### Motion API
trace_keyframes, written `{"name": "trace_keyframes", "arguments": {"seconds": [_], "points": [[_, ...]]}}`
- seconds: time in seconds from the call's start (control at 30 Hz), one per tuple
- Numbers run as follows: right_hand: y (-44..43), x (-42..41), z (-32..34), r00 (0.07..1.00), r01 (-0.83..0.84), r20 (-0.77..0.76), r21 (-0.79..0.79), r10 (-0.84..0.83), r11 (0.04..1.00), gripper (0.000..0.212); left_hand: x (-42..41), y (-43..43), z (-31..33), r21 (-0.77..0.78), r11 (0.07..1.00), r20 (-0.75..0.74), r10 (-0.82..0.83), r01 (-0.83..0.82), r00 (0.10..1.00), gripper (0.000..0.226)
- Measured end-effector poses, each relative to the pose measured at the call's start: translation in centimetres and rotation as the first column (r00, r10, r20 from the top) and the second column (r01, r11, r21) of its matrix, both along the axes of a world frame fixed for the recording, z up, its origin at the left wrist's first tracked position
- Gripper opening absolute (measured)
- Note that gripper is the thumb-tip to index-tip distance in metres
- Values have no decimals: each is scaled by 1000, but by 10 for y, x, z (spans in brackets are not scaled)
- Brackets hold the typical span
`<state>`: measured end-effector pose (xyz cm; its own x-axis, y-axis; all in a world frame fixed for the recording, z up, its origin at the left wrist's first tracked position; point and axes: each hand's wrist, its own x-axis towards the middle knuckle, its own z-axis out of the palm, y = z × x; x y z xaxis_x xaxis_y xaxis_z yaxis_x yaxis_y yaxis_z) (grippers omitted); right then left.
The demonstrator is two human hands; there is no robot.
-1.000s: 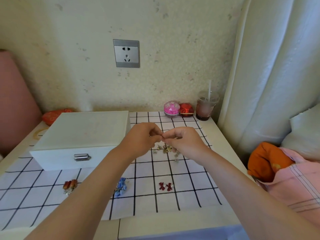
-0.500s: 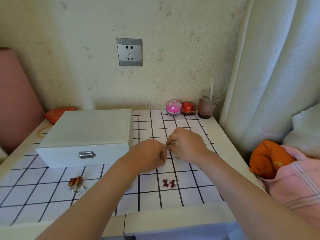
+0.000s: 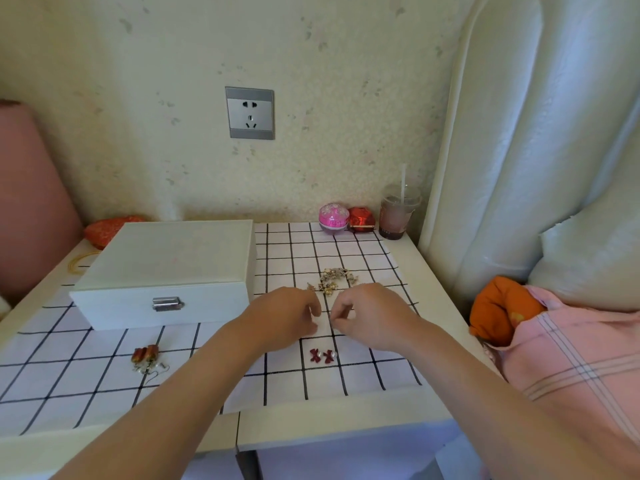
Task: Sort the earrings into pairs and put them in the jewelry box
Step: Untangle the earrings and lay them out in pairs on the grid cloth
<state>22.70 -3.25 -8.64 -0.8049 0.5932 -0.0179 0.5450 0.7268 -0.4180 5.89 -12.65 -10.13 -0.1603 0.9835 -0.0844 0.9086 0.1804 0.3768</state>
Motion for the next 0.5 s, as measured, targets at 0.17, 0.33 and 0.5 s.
{"name": "trace_keyframes", "arguments": {"seconds": [0.17, 0.33, 0.5], "points": [[-12, -7, -10, 999, -8, 48, 106, 2, 994, 14, 0, -4, 3, -27, 1000, -10, 10, -11, 1000, 7], [-10, -7, -11, 997, -1, 75, 88, -5, 996, 19, -2, -9, -2, -32, 999, -2, 38, -38, 999, 16], [-14, -15, -18, 1000, 11, 18, 80, -13, 997, 16, -3, -9, -4, -12, 999, -4, 33, -33, 999, 12]]}}
